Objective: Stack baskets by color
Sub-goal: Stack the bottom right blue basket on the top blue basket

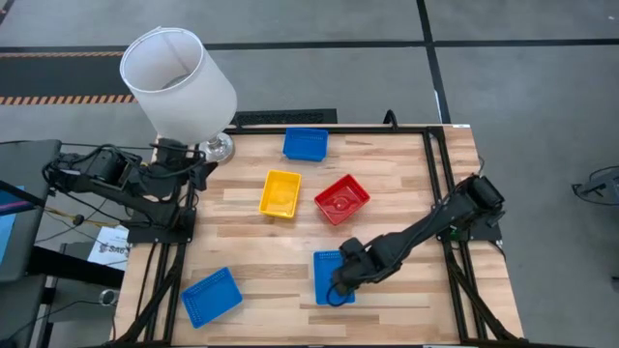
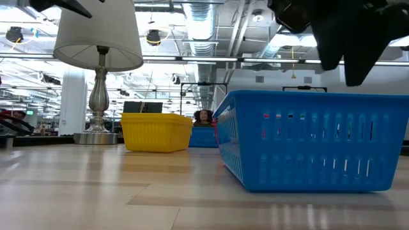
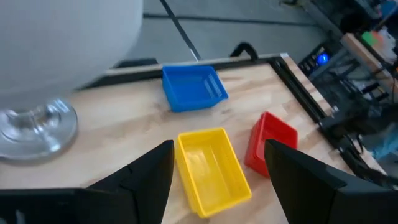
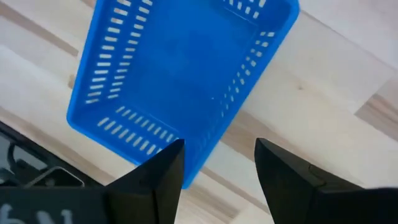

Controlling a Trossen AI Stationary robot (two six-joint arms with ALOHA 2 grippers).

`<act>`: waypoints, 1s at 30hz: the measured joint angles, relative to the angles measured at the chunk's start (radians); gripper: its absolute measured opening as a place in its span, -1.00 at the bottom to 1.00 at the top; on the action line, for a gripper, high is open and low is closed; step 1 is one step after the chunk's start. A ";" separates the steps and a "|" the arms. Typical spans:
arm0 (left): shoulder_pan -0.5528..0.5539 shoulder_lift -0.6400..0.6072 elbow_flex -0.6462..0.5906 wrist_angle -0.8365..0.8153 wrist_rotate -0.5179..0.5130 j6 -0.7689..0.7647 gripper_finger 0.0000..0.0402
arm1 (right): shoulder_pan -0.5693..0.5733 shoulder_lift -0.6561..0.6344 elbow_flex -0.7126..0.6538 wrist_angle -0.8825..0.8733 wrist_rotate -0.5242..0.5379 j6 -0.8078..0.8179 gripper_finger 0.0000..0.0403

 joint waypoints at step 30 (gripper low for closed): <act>0.000 0.000 0.000 -0.003 -0.103 0.088 0.18 | -0.038 0.113 0.000 0.021 -0.008 -0.055 -0.91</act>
